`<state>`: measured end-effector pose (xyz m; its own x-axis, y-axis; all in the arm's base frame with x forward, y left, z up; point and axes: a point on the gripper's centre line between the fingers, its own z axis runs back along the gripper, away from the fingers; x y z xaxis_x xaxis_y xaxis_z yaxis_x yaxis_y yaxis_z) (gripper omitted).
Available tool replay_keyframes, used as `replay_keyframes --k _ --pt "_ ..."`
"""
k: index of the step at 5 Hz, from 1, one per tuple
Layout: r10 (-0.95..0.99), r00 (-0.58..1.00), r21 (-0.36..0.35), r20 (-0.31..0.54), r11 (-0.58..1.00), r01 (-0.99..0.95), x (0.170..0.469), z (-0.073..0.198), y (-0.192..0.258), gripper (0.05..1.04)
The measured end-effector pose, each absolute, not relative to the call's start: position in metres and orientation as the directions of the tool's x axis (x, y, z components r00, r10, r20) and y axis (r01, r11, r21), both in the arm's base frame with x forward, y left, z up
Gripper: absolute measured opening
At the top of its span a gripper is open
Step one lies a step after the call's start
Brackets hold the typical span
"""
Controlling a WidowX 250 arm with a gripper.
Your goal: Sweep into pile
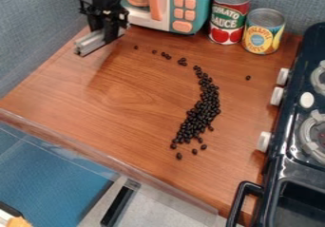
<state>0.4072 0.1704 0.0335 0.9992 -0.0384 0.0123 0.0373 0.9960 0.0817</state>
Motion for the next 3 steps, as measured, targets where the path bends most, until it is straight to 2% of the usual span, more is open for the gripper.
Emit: replay_keyframes --k 1,3 --pt "-0.053 0.998 0.086 0.025 0.995 0.051 0.404 0.027 0.176 0.379" --pt "-0.129 0.991 0.085 0.030 0.988 0.126 0.409 0.017 0.157 0.379"
